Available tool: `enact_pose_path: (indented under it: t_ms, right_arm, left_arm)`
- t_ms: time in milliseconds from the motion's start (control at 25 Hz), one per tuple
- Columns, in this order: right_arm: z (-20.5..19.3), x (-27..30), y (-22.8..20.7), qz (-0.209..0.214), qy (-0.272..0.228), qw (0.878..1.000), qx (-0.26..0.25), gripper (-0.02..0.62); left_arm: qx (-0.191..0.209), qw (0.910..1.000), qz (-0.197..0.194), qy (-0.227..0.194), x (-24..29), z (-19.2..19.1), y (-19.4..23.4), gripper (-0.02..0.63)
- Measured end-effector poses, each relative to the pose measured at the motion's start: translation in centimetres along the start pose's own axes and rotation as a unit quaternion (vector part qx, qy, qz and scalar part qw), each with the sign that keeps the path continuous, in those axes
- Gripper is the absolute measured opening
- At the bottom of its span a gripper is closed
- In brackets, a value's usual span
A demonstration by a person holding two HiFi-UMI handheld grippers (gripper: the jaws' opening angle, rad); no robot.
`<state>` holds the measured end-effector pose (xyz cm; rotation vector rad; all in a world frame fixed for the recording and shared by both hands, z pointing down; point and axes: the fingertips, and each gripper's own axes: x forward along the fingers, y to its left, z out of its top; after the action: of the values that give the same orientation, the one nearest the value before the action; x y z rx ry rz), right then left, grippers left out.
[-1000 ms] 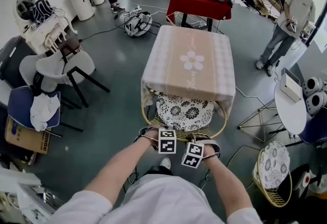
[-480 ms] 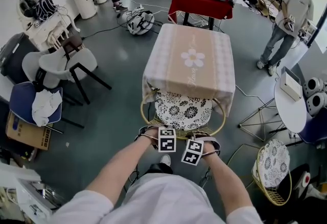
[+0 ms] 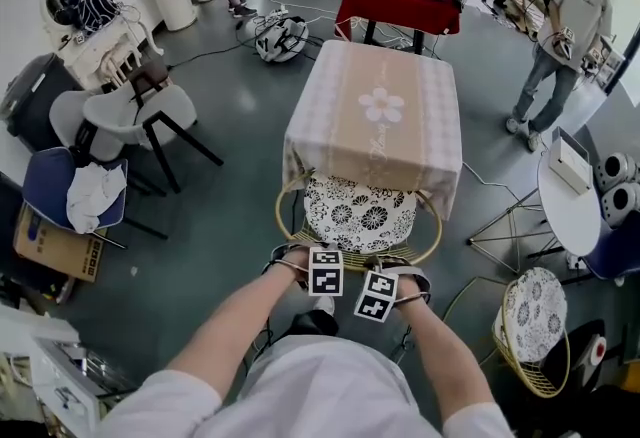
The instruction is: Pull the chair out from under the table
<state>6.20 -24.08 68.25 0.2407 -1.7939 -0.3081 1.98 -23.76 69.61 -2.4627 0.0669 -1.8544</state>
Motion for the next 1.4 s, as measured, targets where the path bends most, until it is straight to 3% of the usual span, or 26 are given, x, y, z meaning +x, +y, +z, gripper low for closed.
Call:
enact_pose_path:
  t_ms: [840, 1400]
  right_arm:
    - [1.3, -2.0, 7.2, 0.006, -0.008, 1.000, -0.010, 0.048]
    - [2.0, -4.0, 12.2, 0.012, -0.024, 0.999, -0.029, 0.046]
  left_arm:
    - [-0.004, 0.9998, 0.015, 0.009, -0.2, -0.7, -7.2, 0.074]
    - [-0.029, 0.9987, 0.027, 0.033, -0.7, -0.9, -12.4, 0.075]
